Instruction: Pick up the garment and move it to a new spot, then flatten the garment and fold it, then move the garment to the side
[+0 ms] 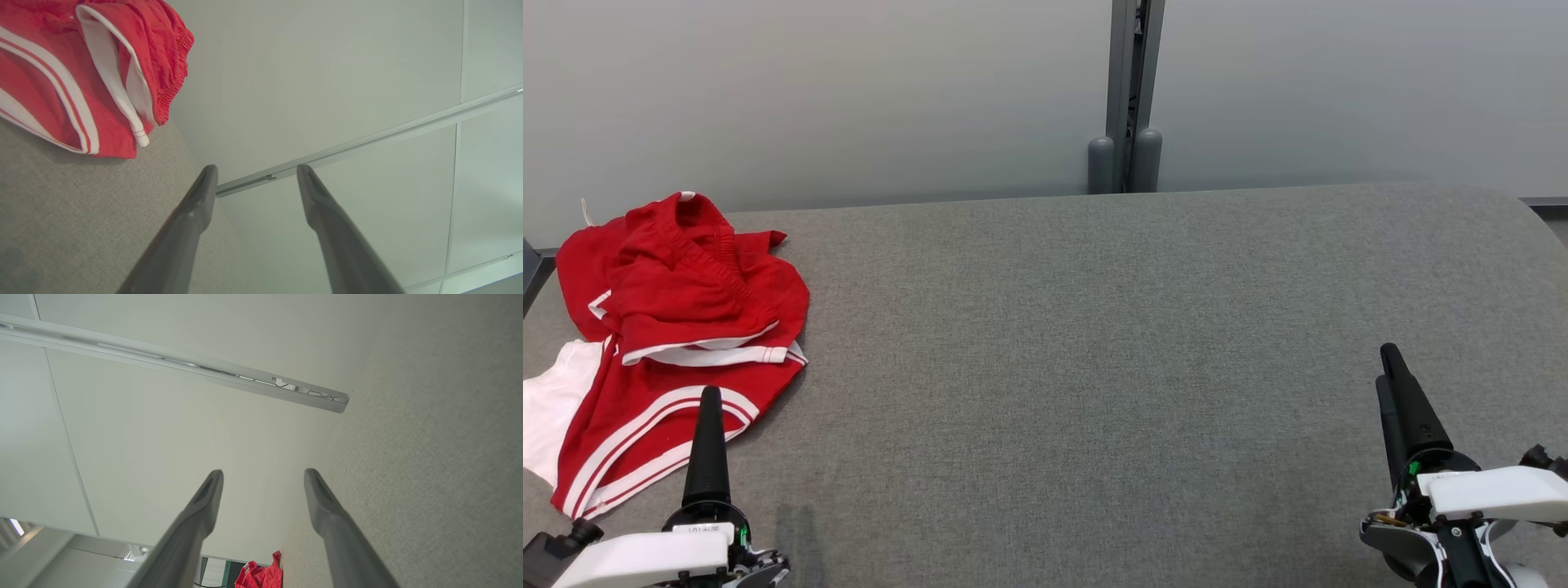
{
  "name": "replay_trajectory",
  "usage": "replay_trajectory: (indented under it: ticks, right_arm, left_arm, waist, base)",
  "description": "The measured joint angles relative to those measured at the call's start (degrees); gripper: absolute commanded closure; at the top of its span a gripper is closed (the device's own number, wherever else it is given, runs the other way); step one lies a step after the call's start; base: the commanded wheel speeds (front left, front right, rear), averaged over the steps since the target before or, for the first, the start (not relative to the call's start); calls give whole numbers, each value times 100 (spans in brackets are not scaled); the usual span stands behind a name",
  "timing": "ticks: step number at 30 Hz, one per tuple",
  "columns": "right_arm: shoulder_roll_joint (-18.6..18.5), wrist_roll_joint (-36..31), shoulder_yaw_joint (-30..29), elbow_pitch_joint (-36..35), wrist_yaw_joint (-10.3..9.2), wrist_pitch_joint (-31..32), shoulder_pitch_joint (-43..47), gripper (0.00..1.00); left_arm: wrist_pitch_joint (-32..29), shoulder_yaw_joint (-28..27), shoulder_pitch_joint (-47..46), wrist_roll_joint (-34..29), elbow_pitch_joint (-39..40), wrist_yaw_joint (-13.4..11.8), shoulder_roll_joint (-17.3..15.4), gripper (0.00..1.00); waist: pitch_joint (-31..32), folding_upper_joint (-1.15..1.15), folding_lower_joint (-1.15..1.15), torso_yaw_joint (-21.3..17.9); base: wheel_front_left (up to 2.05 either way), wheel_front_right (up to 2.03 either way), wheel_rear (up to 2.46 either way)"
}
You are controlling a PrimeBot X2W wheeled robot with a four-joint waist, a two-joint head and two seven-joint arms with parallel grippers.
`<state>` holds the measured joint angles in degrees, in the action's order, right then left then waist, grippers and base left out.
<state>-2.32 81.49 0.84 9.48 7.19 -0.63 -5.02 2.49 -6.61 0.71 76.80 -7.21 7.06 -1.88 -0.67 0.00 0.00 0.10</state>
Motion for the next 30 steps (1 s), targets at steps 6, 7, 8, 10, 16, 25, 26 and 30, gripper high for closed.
replay_trajectory:
  ticks: [6,7,8,10,16,25,26,30]
  right_arm:
    - [-9,-385,49,-111,1,-108,0,0]
    - [-9,-385,49,-111,1,-108,0,0]
    - [-19,-481,68,-121,1,-135,0,0]
    - [-47,-704,112,-132,1,-179,0,0]
    - [-84,-1281,164,-168,1,-298,1,0]
    - [-167,-2305,320,-282,3,-459,0,0]
    - [-177,-2428,325,-287,3,-475,0,0]
    - [-178,-3095,319,-298,4,-571,0,0]
  left_arm:
    - [89,34,-4,-602,46,1,-10,0]
    - [89,34,-4,-602,46,1,-10,0]
    - [114,34,-5,-713,49,1,-11,0]
    - [157,34,-7,-972,48,1,-18,0]
    - [255,64,-17,-1666,51,-58,-30,0]
    - [404,164,-90,-2807,170,-255,-43,0]
    - [414,176,-90,-2897,181,-260,-44,0]
    - [492,263,-90,-3368,165,-280,-48,0]
  waist:
    - [6,0,0,-1]
    - [6,0,0,-1]
    - [8,0,0,-1]
    - [11,0,0,-1]
    - [15,0,0,-4]
    - [11,0,1,-9]
    - [10,0,1,-9]
    - [9,0,1,-10]
  base:
    - [0,0,0]
    - [0,0,0]
    - [0,0,0]
    - [0,0,0]
    - [0,0,0]
    - [0,0,0]
    - [0,0,0]
    - [0,0,0]
